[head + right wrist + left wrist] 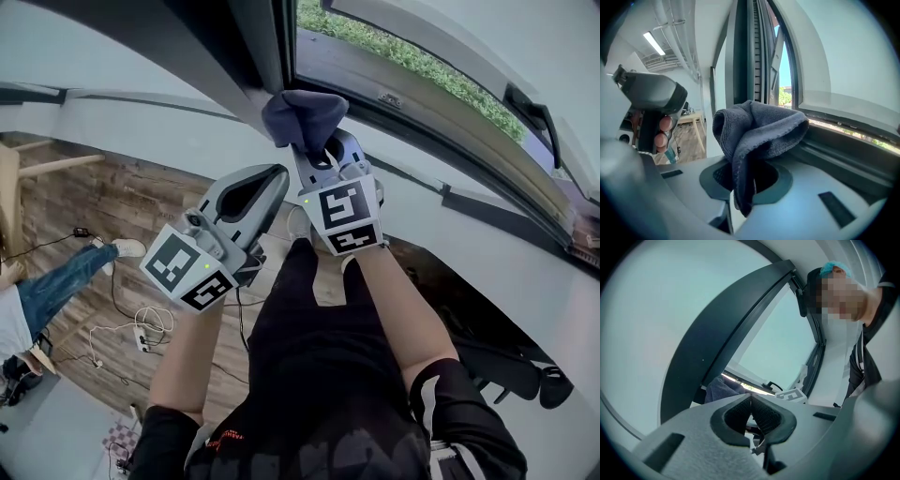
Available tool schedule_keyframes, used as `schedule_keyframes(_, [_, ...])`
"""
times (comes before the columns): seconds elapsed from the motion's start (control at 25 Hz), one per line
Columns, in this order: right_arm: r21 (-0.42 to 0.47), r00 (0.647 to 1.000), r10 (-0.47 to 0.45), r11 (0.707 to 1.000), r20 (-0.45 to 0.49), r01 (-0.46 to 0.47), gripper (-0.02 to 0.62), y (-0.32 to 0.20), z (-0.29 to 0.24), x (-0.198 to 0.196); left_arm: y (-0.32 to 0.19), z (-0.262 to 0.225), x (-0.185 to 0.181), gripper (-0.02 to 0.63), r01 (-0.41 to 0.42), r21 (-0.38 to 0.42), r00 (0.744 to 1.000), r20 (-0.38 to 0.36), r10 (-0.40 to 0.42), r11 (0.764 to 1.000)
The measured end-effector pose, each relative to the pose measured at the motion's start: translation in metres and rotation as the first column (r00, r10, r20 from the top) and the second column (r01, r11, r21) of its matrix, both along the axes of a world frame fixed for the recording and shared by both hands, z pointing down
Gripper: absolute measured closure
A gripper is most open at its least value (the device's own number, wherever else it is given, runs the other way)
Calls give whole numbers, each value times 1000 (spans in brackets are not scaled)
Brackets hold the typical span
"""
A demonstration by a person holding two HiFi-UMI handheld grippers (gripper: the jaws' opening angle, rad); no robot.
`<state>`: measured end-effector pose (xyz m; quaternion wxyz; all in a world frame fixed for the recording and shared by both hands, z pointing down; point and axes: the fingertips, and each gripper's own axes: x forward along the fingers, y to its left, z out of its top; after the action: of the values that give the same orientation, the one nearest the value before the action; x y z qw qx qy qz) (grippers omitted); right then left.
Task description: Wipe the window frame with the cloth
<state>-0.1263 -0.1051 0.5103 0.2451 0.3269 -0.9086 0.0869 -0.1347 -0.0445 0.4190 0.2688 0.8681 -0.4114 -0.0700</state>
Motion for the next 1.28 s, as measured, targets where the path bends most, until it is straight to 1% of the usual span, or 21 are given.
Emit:
schedule_keyframes(0.24, [7,999,38,999,0,-38,543,-5,-1,31,-6,-2,30,584,-49,2,999,1,49,999])
schedule_keyframes(0.72, [2,995,97,995,-8,-97,543,1,-1,79,-6,-5,73,584,-117,7,993,8,117,993])
schedule_keyframes(1.28, [4,983,184,983,-24,-184,543,2,-6,147,-8,-19,127,586,-200,22,980,18,199,980])
